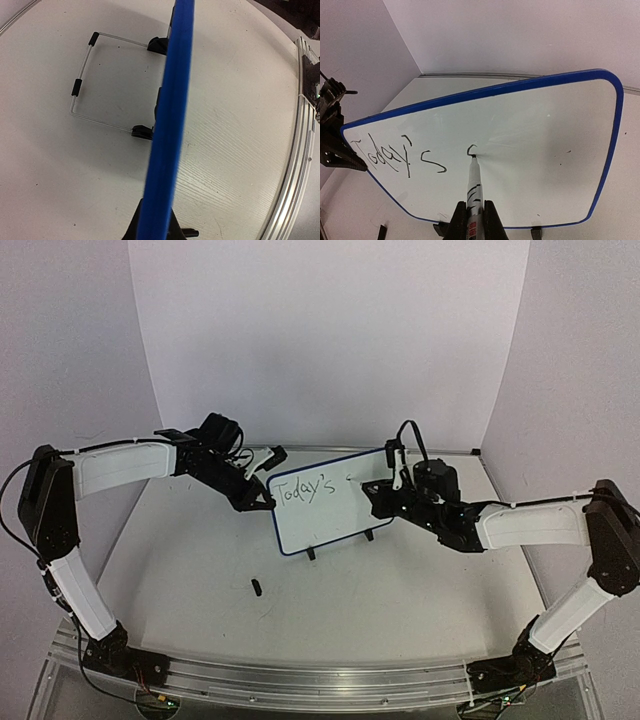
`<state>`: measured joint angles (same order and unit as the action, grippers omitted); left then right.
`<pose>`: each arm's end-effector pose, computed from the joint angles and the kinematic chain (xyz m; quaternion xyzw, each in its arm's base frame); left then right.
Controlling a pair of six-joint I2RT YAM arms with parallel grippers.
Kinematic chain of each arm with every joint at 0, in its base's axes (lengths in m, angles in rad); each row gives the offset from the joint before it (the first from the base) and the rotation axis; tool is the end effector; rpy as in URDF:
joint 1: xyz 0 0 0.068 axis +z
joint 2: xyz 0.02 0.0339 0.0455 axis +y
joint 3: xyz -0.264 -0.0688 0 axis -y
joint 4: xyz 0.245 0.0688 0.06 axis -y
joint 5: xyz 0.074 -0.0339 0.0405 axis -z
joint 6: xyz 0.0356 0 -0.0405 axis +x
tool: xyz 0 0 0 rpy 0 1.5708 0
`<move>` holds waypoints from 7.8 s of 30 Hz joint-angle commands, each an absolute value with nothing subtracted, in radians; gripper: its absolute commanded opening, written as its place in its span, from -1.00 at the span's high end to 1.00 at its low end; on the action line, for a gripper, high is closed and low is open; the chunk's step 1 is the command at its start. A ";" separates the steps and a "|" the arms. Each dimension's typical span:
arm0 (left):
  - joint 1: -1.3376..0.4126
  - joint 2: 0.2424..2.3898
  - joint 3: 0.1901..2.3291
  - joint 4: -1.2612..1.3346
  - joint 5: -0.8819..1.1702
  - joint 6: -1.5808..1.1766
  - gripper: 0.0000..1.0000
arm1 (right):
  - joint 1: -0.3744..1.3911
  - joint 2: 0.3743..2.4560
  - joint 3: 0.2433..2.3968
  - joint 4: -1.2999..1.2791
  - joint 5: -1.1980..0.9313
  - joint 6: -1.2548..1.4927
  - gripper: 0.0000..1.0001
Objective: Write a sentence on the whiteboard
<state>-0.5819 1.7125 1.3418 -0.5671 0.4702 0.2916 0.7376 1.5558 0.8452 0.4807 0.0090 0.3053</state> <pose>0.3002 -0.2168 0.2568 0.4566 0.8068 -0.2628 0.2675 0.2575 0.2335 0.2382 -0.1653 0.7659 0.3065 0.5405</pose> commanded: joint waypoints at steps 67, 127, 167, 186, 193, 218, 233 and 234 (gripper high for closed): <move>-0.593 1.754 1.349 -0.619 0.394 0.330 1.00 | 0.730 1.499 0.882 0.449 0.089 0.255 1.00; -0.598 1.764 1.350 -0.621 0.389 0.334 1.00 | 0.721 1.492 0.935 0.398 0.194 0.209 1.00; -0.598 1.761 1.352 -0.623 0.386 0.334 1.00 | 0.721 1.499 0.832 0.416 0.216 0.290 1.00; -0.606 1.764 1.352 -0.624 0.379 0.332 1.00 | 0.627 1.414 0.833 0.412 0.008 0.281 1.00; -0.607 1.768 1.352 -0.625 0.378 0.332 1.00 | 0.626 1.448 0.882 0.420 0.006 0.266 1.00; -0.608 1.764 1.352 -0.626 0.374 0.335 1.00 | 0.624 1.551 0.844 0.436 0.015 0.320 1.00; -0.608 1.764 1.353 -0.626 0.373 0.336 1.00 | 0.624 1.488 0.837 0.436 0.087 0.306 1.00; -0.608 1.763 1.353 -0.626 0.373 0.335 1.00 | 0.624 1.476 0.839 0.433 0.085 0.303 1.00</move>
